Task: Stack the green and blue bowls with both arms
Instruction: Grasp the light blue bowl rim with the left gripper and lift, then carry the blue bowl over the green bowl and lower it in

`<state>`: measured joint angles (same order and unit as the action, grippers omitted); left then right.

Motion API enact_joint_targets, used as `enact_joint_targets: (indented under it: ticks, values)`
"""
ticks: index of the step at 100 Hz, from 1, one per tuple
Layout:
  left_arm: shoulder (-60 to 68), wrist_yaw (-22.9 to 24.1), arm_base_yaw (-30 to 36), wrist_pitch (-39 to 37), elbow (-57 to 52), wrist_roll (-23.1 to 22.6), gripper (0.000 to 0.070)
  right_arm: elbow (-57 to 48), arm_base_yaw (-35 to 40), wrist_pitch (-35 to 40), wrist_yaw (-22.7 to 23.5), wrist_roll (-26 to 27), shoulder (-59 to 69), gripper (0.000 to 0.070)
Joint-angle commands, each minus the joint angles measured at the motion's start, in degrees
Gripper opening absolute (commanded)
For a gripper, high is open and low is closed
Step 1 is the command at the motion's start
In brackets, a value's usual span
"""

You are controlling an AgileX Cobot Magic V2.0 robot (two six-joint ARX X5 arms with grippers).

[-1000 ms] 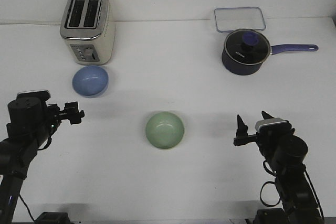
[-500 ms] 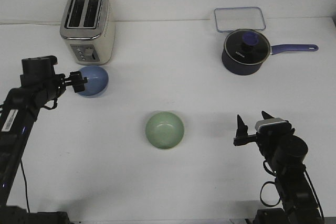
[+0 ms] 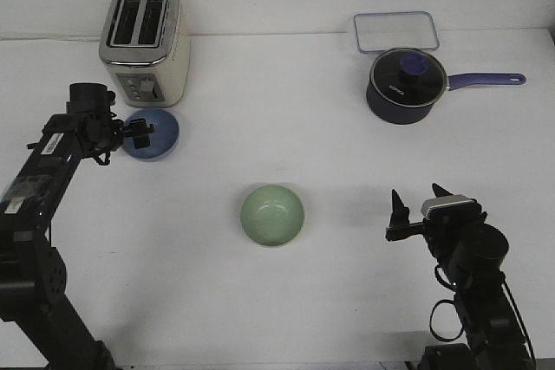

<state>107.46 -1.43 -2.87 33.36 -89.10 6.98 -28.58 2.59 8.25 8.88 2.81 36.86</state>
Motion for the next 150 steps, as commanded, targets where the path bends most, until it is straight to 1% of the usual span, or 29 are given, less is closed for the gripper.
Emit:
enact_joint_targets:
  ticks: [1,8,13,22,46,51,55,62,69,76,77,94,107,114,141,150]
  values:
    - [1.92,0.11,-0.26,-0.39,-1.6,-0.33,0.0462,-0.59,0.07,-0.52,0.04,0.44,0.26,0.0566]
    - [2.47,0.11,-0.5,-0.55,-1.6,-0.33,0.0459,-0.59,0.07,-0.52,0.04,0.44,0.26,0.0566]
    - [2.82,0.11,-0.5,-0.87,-1.6,-0.33,0.0445,-0.59,0.07,-0.52,0.04,0.44,0.26,0.0566]
    - [3.39,0.11,-0.52,-1.51,-1.6,-0.33,0.0375,-0.59,0.07,-0.55,0.04,0.44,0.26,0.0566]
    - [4.79,0.11,-0.5,-2.08,-1.6,-0.33,0.0374,-0.59,0.07,-0.52,0.04,0.44,0.26,0.0566]
    - [4.92,0.11,-0.52,-2.19,-1.6,-0.35,0.0359,-0.59,0.07,-0.52,0.07,0.44,0.26,0.0566]
    - [4.96,0.11,-0.55,-2.16,-1.6,-0.37,0.0311,-0.59,0.07,-0.52,0.07,0.44,0.26,0.0566]
    - [4.98,0.11,-0.55,-2.16,-1.6,-0.7,0.019,-0.59,0.07,-0.55,0.04,0.44,0.26,0.0566]
    - [4.98,0.11,-0.55,-2.08,-1.6,-1.81,0.0088,-0.59,0.07,-0.55,0.04,0.44,0.26,0.0566]
    - [4.98,0.11,-0.55,-1.97,-1.6,-2.27,0.0003,-0.59,0.07,-0.55,0.07,0.44,0.26,0.0566]
    - [4.98,0.11,-0.55,-1.95,-1.6,-2.27,0.0,-0.59,0.07,-0.55,0.07,0.44,0.26,0.0566]
    - [4.74,-0.35,-0.66,-1.62,-1.86,-2.25,0.0005,-0.59,0.07,-0.55,0.07,0.44,0.26,0.0566]
    - [2.6,-3.91,-0.63,-0.26,-3.15,-2.1,0.0005,-0.59,0.07,-0.55,0.07,0.44,0.26,0.0566]
    - [-0.2,-5.09,-0.46,-0.07,-3.26,-1.95,0.0005,-0.59,0.07,-0.57,0.04,0.44,0.26,0.0566]
    - [-14.99,-5.33,2.84,6.08,-3.23,-1.25,0.0005,-0.59,0.07,-0.57,0.07,0.44,0.26,0.0566]
    - [-18.49,-8.0,5.11,8.0,-3.19,-0.44,0.0005,-0.59,0.07,-0.55,0.04,0.44,0.26,0.0566]
